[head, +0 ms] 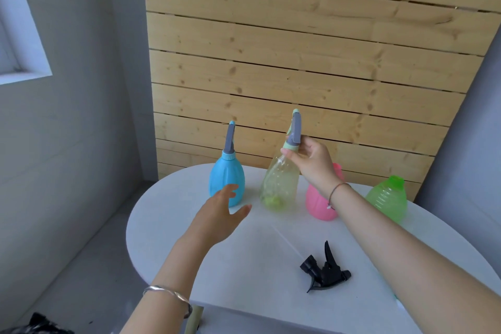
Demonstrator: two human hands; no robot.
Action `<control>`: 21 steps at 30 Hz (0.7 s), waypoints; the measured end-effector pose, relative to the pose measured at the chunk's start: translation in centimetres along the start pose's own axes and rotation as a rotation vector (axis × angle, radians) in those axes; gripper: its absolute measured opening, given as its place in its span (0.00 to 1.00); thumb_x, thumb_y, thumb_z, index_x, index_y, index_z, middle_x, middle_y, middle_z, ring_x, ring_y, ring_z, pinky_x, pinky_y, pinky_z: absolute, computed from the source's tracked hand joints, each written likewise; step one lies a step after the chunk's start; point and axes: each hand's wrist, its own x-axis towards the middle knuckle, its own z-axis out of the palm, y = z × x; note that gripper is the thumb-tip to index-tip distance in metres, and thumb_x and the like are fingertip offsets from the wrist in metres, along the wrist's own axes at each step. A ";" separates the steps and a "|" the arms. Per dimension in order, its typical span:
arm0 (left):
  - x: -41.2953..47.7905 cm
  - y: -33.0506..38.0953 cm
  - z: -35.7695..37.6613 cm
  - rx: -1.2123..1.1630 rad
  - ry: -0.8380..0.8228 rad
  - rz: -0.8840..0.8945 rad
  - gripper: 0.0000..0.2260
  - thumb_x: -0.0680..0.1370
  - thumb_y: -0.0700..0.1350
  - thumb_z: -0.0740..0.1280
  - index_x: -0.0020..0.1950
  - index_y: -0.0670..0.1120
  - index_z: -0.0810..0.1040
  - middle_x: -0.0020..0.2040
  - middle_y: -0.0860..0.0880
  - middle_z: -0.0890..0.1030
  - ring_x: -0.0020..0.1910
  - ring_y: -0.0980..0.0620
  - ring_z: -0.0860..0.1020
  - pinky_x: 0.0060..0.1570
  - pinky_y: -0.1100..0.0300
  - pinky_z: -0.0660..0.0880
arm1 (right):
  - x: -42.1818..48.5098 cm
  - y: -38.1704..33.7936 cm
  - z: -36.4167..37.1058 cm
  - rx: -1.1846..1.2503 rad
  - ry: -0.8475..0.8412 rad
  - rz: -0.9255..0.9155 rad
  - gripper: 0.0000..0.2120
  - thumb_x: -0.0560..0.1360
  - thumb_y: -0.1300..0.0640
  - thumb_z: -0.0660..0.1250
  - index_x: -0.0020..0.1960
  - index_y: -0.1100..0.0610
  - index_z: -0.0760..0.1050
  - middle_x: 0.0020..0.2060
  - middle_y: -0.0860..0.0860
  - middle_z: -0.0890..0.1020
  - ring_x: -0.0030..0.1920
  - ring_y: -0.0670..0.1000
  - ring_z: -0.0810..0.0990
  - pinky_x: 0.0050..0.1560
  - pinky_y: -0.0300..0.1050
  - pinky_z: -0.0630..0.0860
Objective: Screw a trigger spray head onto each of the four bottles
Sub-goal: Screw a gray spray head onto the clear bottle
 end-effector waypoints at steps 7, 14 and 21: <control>0.3 -0.1 0.1 0.089 -0.021 -0.007 0.24 0.77 0.57 0.63 0.71 0.52 0.65 0.66 0.52 0.75 0.63 0.50 0.74 0.61 0.55 0.72 | 0.8 2.3 1.0 -0.037 -0.018 0.052 0.12 0.71 0.62 0.73 0.53 0.55 0.77 0.49 0.51 0.82 0.55 0.55 0.80 0.62 0.50 0.74; 0.6 0.3 0.3 0.099 -0.020 0.005 0.24 0.77 0.58 0.63 0.70 0.53 0.65 0.66 0.53 0.74 0.62 0.51 0.75 0.60 0.57 0.72 | 1.3 3.1 1.7 -0.046 0.012 0.065 0.12 0.70 0.62 0.73 0.53 0.57 0.78 0.48 0.51 0.82 0.55 0.55 0.80 0.61 0.49 0.74; 0.9 0.5 0.5 0.109 -0.032 0.007 0.24 0.77 0.58 0.62 0.71 0.53 0.64 0.66 0.53 0.74 0.63 0.51 0.75 0.59 0.58 0.72 | 1.2 3.2 2.1 -0.044 0.038 0.050 0.13 0.70 0.62 0.73 0.54 0.59 0.78 0.48 0.52 0.82 0.54 0.55 0.80 0.59 0.48 0.75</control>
